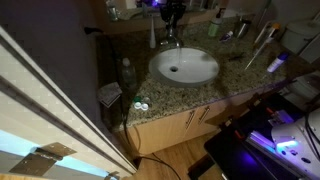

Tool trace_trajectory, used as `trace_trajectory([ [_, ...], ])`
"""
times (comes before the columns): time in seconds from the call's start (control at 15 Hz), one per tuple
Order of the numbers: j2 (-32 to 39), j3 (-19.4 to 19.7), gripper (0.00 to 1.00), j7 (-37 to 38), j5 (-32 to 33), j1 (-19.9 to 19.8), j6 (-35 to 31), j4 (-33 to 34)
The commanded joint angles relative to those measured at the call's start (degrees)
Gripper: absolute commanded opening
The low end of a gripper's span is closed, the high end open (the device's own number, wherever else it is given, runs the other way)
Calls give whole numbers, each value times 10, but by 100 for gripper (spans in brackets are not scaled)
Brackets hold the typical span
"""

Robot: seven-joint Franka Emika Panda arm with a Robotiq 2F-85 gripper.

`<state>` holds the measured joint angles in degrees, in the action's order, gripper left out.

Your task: Turn the faucet handle to the left

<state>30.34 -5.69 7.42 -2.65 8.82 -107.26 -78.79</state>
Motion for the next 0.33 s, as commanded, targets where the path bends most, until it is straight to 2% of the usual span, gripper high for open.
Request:
trace_trajectory([
  [0.0,-109,-4,77,-83,21,-10,44,-94],
  [0.07,-42,1,83,-39,12,-1,38,-22],
  [0.13,-59,0,65,-43,12,-1,43,-30],
  [0.27,-60,0,80,-40,12,-1,42,-28],
])
